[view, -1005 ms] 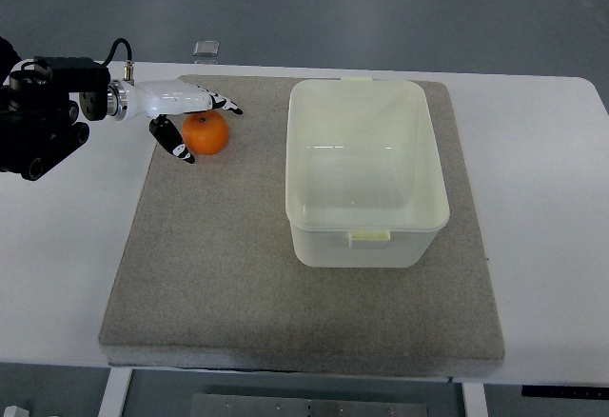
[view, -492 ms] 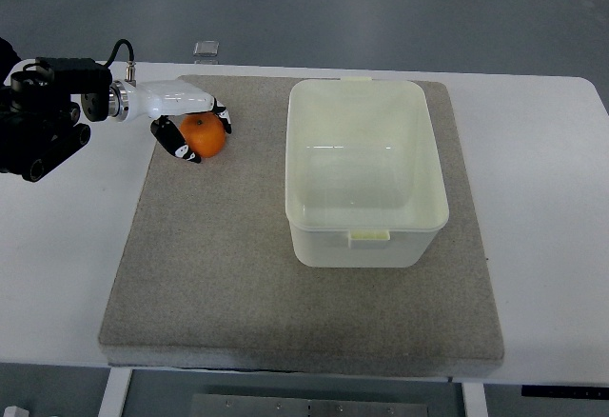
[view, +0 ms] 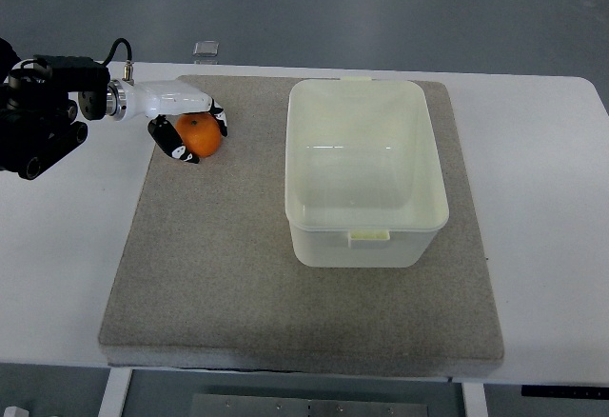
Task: Put orange in box with left hand
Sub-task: 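Lower the left hand around the orange and close its fingers, then lift the grasped orange with the left hand off the mat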
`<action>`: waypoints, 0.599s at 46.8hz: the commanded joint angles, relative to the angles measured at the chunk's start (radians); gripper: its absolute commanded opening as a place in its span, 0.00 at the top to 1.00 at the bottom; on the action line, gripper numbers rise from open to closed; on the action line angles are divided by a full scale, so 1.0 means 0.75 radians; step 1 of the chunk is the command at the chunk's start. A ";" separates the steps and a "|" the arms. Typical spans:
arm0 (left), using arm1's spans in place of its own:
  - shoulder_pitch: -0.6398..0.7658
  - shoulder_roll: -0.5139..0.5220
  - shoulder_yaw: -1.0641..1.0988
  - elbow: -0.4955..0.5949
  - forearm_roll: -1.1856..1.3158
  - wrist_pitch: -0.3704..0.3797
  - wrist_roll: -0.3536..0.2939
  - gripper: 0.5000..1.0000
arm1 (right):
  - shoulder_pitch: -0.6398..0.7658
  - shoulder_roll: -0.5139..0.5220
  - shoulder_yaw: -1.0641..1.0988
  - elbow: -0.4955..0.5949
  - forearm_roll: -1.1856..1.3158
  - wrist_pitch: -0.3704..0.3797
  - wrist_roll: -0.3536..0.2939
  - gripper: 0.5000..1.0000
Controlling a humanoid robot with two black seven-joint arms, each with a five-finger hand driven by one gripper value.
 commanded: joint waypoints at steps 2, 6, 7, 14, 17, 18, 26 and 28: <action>-0.025 0.005 -0.010 -0.033 -0.003 0.002 0.000 1.00 | 0.000 0.000 0.000 0.000 0.000 0.000 0.000 0.14; -0.041 0.039 -0.012 -0.080 -0.005 0.002 0.000 1.00 | 0.000 0.000 0.000 0.000 0.000 0.000 0.000 0.14; -0.043 0.050 -0.012 -0.092 -0.005 0.000 0.000 1.00 | 0.000 0.000 0.000 0.000 0.000 0.000 0.000 0.14; -0.064 0.146 -0.029 -0.243 -0.017 -0.004 0.000 1.00 | 0.000 0.000 0.000 0.000 0.000 0.000 0.000 0.14; -0.076 0.213 -0.025 -0.333 -0.017 -0.006 -0.002 1.00 | 0.000 0.000 0.000 0.000 0.000 0.000 0.000 0.14; -0.080 0.232 -0.022 -0.358 -0.017 -0.008 -0.002 1.00 | 0.000 0.000 0.000 0.000 0.000 0.000 0.000 0.14; -0.115 0.348 -0.027 -0.497 -0.017 -0.033 -0.006 1.00 | 0.000 0.000 0.000 0.000 0.000 0.000 0.000 0.14; -0.129 0.381 -0.029 -0.548 -0.021 -0.033 -0.006 1.00 | 0.000 0.000 0.000 0.000 0.000 0.000 0.000 0.14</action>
